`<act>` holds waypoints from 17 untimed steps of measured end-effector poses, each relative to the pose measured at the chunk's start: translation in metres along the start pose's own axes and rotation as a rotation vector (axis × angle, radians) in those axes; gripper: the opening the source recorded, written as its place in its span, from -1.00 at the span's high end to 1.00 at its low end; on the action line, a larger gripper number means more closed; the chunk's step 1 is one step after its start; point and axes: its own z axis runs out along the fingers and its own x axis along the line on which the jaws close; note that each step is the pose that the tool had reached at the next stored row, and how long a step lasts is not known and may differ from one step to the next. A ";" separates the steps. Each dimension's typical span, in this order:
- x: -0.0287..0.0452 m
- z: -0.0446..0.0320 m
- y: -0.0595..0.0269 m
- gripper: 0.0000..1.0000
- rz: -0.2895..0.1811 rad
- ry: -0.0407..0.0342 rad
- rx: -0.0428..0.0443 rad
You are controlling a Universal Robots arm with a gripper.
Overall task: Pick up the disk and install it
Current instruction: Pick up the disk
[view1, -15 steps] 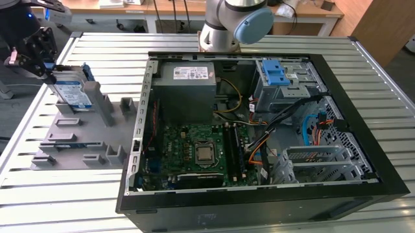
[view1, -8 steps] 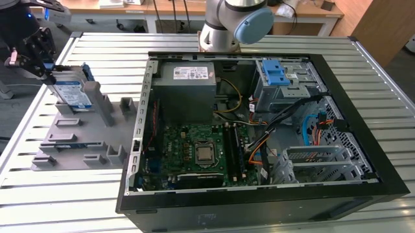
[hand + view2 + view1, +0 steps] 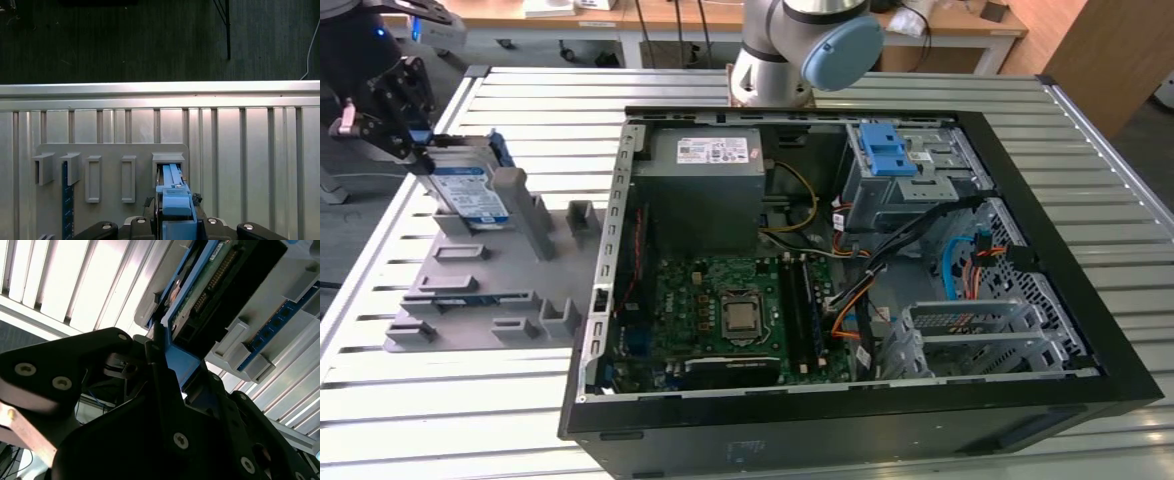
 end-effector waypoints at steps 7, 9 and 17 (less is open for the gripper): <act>0.0000 0.0000 0.0000 0.11 0.000 0.0000 0.0000; 0.0000 0.0000 0.0000 0.14 0.000 0.0000 0.0000; 0.0000 -0.0017 0.0000 0.27 0.000 0.0000 0.0001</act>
